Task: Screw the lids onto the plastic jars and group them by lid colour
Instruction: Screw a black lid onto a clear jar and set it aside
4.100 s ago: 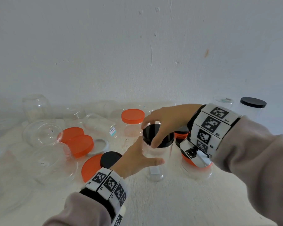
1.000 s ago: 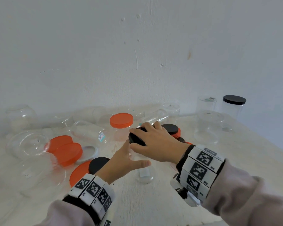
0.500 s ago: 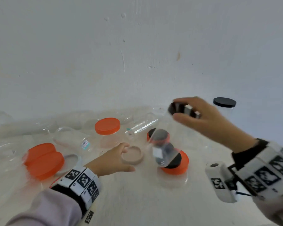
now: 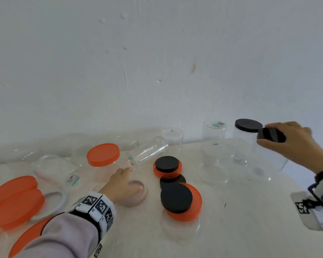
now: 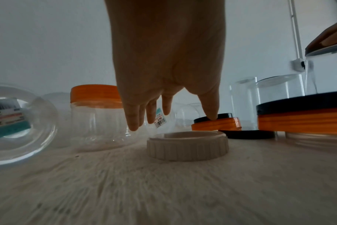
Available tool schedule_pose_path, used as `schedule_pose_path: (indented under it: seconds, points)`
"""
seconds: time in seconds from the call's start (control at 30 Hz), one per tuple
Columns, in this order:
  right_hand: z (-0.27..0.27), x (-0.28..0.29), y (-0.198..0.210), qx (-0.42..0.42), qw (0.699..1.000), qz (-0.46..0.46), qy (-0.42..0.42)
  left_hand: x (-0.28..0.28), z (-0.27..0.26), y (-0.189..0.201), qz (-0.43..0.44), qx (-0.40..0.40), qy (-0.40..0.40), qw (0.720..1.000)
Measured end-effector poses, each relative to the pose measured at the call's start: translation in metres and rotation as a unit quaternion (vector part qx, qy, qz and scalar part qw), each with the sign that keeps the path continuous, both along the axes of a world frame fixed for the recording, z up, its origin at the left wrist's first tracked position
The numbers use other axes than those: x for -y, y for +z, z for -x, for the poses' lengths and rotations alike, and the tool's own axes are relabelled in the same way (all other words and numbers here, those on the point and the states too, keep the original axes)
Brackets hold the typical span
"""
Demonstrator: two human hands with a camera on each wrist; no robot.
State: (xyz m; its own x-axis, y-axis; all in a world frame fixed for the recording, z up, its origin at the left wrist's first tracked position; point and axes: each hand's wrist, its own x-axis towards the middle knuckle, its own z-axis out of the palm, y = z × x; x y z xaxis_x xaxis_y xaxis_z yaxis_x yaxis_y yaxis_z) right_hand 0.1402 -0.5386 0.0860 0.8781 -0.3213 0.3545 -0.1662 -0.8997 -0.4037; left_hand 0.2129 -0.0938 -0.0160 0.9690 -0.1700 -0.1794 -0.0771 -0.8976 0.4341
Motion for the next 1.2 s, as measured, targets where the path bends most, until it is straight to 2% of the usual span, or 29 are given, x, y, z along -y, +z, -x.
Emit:
schedule_pose_path:
  seconds: [0.2,0.33,0.5,0.7,0.87,0.97,1.03,1.13,1.2]
  points:
    - [-0.029,0.014,-0.018,-0.025,0.999,-0.027,-0.023,0.008,-0.007,-0.002,-0.017,-0.017,-0.001,1.0]
    - [-0.042,0.017,-0.02,-0.051,0.998,-0.028,-0.027,0.019,-0.006,-0.004,-0.065,-0.033,-0.016,0.997]
    - [-0.052,0.021,-0.015,-0.083,0.996,-0.025,-0.036,0.026,-0.004,-0.009,-0.132,-0.048,-0.035,0.989]
    - [-0.061,0.012,0.004,-0.154,0.986,0.024,-0.064,0.022,-0.005,-0.012,-0.131,-0.054,-0.043,0.989]
    - [-0.084,-0.024,0.031,-0.1,0.993,0.047,0.029,0.022,-0.007,-0.005,-0.146,-0.05,-0.062,0.986]
    - [-0.109,-0.045,0.041,-0.106,0.989,0.049,0.095,0.033,-0.005,0.006,-0.101,-0.023,-0.077,0.992]
    - [-0.125,-0.058,0.043,-0.139,0.981,0.057,0.123,0.045,0.001,0.015,-0.045,0.001,-0.1,0.994]
    - [-0.145,-0.072,0.04,-0.221,0.962,0.098,0.124,0.064,0.013,0.025,0.024,0.01,-0.147,0.989]
    - [-0.153,-0.076,0.037,-0.272,0.946,0.132,0.113,0.076,0.02,0.026,0.035,-0.011,-0.185,0.982]
